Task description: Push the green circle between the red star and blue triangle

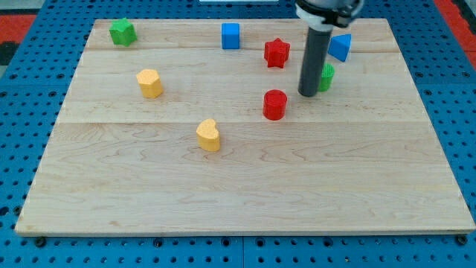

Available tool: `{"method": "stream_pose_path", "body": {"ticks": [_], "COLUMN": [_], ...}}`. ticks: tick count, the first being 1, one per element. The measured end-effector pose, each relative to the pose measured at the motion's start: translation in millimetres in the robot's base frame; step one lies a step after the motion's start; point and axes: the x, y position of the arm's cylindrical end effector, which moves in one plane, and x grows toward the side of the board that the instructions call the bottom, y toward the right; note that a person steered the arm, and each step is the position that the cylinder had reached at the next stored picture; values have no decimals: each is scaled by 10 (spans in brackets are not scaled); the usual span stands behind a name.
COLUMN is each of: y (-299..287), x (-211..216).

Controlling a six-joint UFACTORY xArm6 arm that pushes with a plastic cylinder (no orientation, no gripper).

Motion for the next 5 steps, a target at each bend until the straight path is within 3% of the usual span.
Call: {"method": "stream_pose_path", "body": {"ticks": [1,2,3,4,5], "y": [433,474,367,446,85], "x": [-23,-489,-601,-206,-178]}}
